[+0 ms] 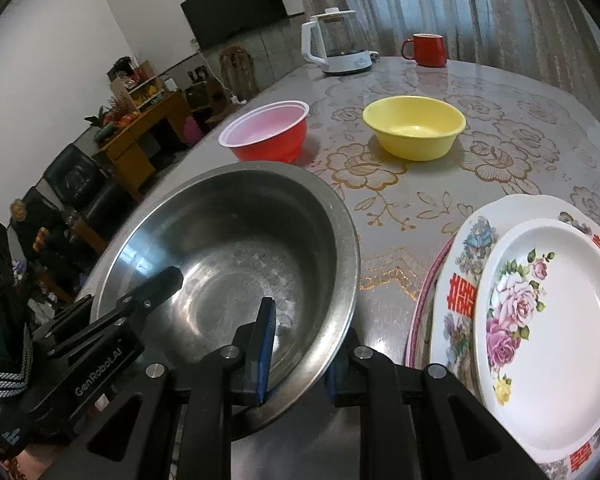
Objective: Organize plates and bowls
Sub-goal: 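Lower the steel basin onto the table and open both grippers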
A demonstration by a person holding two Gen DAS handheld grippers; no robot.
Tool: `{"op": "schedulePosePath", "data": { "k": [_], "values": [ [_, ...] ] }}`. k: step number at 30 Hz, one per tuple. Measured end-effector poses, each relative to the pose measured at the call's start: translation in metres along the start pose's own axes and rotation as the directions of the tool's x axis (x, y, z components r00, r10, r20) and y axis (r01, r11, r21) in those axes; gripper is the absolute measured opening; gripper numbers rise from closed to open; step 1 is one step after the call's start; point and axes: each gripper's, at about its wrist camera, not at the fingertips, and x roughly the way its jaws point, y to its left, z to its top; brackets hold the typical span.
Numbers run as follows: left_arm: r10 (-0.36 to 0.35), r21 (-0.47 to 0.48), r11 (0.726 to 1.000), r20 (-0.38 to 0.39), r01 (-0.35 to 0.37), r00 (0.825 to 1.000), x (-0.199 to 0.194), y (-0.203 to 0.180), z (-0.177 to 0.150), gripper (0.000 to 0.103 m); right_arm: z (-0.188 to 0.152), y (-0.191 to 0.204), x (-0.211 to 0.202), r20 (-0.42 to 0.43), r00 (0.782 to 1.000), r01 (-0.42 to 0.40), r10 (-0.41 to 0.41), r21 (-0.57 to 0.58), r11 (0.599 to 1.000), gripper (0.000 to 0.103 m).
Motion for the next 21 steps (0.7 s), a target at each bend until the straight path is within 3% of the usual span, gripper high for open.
{"op": "schedulePosePath", "data": {
  "k": [21],
  "values": [
    [0.009,-0.008,1.0,-0.053,-0.01,0.999,0.033,0.003,0.004,0.026,0.01,0.003,0.021,-0.029,0.998,0.059,-0.059,-0.003,0.998,0.024]
  ]
}}
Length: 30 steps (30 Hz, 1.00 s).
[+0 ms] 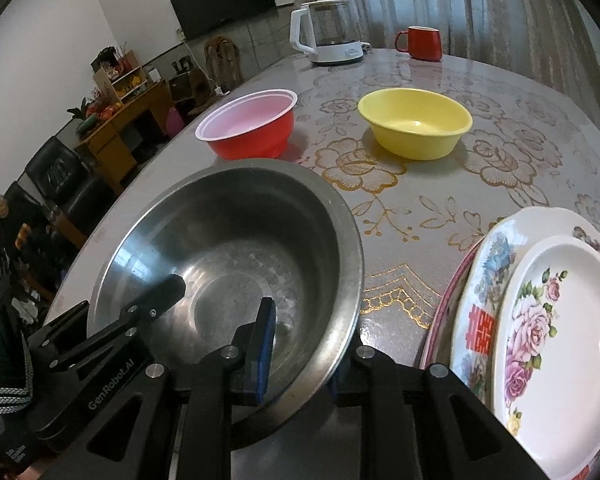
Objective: Organize plates and bowls
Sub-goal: 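Lower the steel basin onto the table and open both grippers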
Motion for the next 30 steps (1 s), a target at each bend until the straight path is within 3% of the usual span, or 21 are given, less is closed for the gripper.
{"op": "schedulePosePath", "data": {
  "k": [9,14,21,30],
  "values": [
    [-0.012,-0.009,1.0,0.003,0.012,1.0,-0.006,-0.001,-0.012,0.033,-0.003,0.0,-0.006,0.011,0.999,-0.033,0.033,0.019,0.999,0.03],
    [-0.022,-0.01,1.0,0.018,0.023,1.0,-0.014,-0.002,-0.013,0.044,-0.007,0.0,-0.012,0.014,1.0,-0.018,0.018,0.025,1.0,0.03],
    [-0.023,-0.014,1.0,0.03,0.023,0.999,-0.021,-0.001,-0.014,0.045,-0.012,-0.004,-0.021,0.003,1.0,-0.017,0.017,0.043,0.999,0.031],
    [-0.013,0.033,0.999,0.027,0.012,1.0,-0.025,-0.012,-0.021,0.038,-0.028,-0.001,-0.032,0.027,0.998,-0.06,0.06,0.024,0.998,0.031]
  ]
}}
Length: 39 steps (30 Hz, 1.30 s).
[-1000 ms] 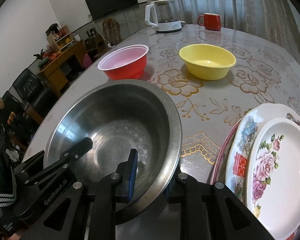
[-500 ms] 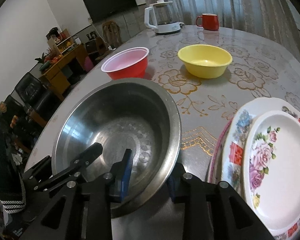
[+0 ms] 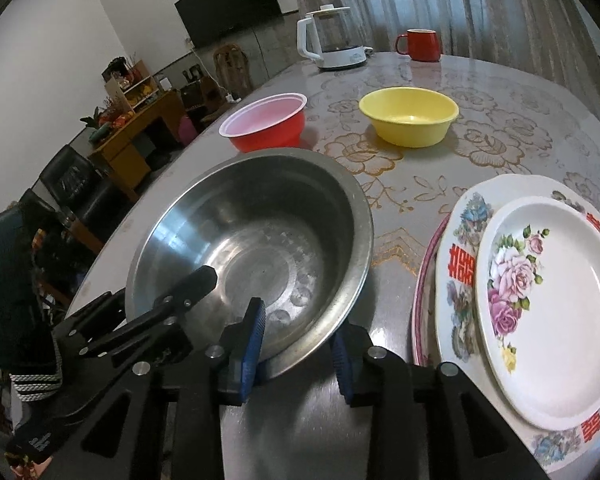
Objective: Organize plates and bowls
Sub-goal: 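Lower the steel basin onto the table and open both grippers, then move both grippers to the rim of the yellow bowl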
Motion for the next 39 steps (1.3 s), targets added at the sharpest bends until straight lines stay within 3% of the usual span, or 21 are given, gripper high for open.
{"op": "schedulePosePath", "data": {
  "k": [13,21,23,39],
  "values": [
    [-0.015,-0.017,1.0,0.002,0.015,1.0,-0.011,-0.003,-0.006,0.047,-0.008,-0.004,-0.015,0.019,1.0,0.011,-0.012,0.029,1.0,0.034],
    [-0.015,-0.026,1.0,0.011,0.015,1.0,-0.02,-0.002,-0.01,0.058,-0.01,-0.014,-0.027,0.05,0.999,0.016,-0.019,0.059,0.998,0.034],
    [-0.015,-0.035,0.999,0.009,0.015,1.0,-0.024,-0.002,-0.01,0.065,-0.011,-0.015,-0.028,0.051,0.999,0.013,-0.016,0.064,0.998,0.034],
    [-0.022,-0.103,0.994,0.024,0.024,0.999,-0.053,0.011,-0.015,0.074,-0.015,-0.017,-0.04,0.065,0.998,-0.029,0.024,0.069,0.997,0.034]
  ]
}}
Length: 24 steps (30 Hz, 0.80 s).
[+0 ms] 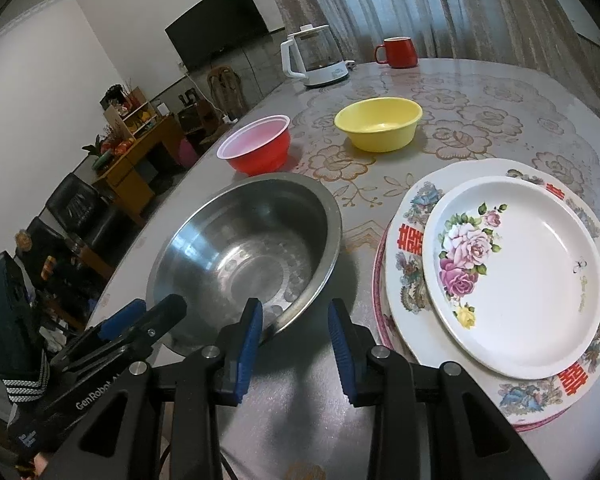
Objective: Organize plates and bowls
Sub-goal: 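Move both grippers to the rim of the yellow bowl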
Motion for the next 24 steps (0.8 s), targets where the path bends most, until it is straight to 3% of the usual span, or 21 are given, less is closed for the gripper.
{"op": "schedulePosePath", "data": {
  "k": [5,10,13,18,24],
  "values": [
    [-0.016,0.001,1.0,0.012,0.016,1.0,-0.007,-0.004,0.018,0.079,0.012,-0.005,-0.009,0.026,1.0,0.004,-0.004,-0.005,1.0,0.034],
    [-0.036,0.066,0.997,0.021,0.035,0.999,-0.006,-0.027,0.047,0.08,0.042,-0.022,-0.018,0.061,0.997,0.049,-0.049,-0.013,0.999,0.034],
    [-0.064,0.097,0.993,0.02,0.062,0.998,0.0,-0.043,0.067,0.086,0.066,-0.039,-0.018,0.077,0.993,0.089,-0.087,-0.019,0.996,0.034],
    [-0.123,0.121,0.984,-0.057,0.13,0.991,0.026,-0.07,0.1,0.086,0.114,-0.093,0.0,0.0,0.995,0.099,-0.099,0.09,0.991,0.034],
    [-0.085,0.133,0.986,-0.132,0.103,0.988,0.073,-0.092,0.131,0.086,0.163,-0.136,0.033,-0.05,0.995,0.089,-0.082,0.177,0.98,0.039]
  ]
}}
